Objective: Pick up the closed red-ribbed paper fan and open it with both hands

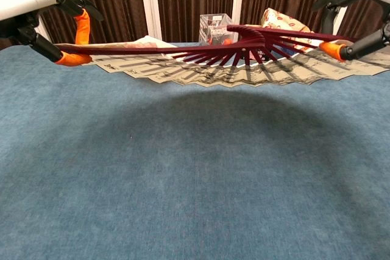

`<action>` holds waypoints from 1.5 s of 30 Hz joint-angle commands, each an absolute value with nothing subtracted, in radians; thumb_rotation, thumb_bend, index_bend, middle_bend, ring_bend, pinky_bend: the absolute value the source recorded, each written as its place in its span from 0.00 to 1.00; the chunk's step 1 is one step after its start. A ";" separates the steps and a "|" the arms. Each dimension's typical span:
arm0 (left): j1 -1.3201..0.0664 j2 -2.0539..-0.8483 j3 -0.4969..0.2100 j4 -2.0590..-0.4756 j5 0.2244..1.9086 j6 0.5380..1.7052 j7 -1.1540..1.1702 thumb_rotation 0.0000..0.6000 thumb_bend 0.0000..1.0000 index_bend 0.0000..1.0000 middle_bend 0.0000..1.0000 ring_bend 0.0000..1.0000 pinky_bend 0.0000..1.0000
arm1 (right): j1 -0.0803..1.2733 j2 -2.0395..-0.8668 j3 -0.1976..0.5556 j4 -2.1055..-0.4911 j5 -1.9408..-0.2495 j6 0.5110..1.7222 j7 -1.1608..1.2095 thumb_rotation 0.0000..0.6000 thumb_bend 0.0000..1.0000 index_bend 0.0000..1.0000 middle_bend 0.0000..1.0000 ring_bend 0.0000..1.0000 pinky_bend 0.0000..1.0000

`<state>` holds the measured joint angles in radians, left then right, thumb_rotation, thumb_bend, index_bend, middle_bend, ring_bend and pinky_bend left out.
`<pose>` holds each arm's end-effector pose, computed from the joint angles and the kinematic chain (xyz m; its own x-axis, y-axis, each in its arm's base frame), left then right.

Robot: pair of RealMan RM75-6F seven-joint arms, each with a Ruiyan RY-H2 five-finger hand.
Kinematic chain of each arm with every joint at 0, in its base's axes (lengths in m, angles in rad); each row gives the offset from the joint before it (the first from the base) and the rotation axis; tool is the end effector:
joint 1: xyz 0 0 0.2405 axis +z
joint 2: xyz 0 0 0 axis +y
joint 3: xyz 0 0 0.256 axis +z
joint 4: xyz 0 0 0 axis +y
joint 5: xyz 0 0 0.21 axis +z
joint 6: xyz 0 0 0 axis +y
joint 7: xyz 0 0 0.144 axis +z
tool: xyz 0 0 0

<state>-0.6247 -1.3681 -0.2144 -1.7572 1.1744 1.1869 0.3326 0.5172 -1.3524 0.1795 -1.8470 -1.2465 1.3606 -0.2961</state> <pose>-0.1396 0.3195 0.0607 0.3051 0.0914 0.9479 0.9106 -0.3195 -0.2623 -0.1525 -0.2878 0.0808 0.1971 -0.0105 0.9803 -0.9484 -0.2553 0.1880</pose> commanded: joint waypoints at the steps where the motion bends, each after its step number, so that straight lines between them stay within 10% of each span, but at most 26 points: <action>1: -0.626 -1.382 -0.210 -1.744 1.175 1.187 0.331 1.00 0.45 0.73 0.17 0.00 0.00 | 0.509 -1.357 0.170 -1.825 -1.260 1.358 -0.285 1.00 0.47 0.76 0.22 0.00 0.00; 21: -0.589 -1.388 -0.144 -1.739 1.240 1.187 0.278 1.00 0.44 0.65 0.16 0.00 0.00 | 0.468 -1.363 0.093 -1.772 -1.346 1.327 -0.255 1.00 0.47 0.67 0.22 0.00 0.00; 25: -0.576 -1.372 -0.138 -1.740 1.245 1.192 0.259 1.00 0.44 0.63 0.14 0.00 0.00 | 0.456 -1.369 0.074 -1.774 -1.356 1.323 -0.266 1.00 0.47 0.58 0.18 0.00 0.00; 32: -0.565 -1.327 -0.113 -1.753 1.255 1.163 0.237 1.00 0.27 0.44 0.01 0.00 0.00 | 0.437 -1.358 0.023 -1.783 -1.352 1.285 -0.307 1.00 0.42 0.03 0.01 0.00 0.00; 45: -0.532 -1.255 -0.094 -1.761 1.283 1.153 0.151 1.00 0.15 0.21 0.00 0.00 0.00 | 0.426 -1.313 -0.030 -1.840 -1.320 1.232 -0.480 1.00 0.24 0.00 0.00 0.00 0.00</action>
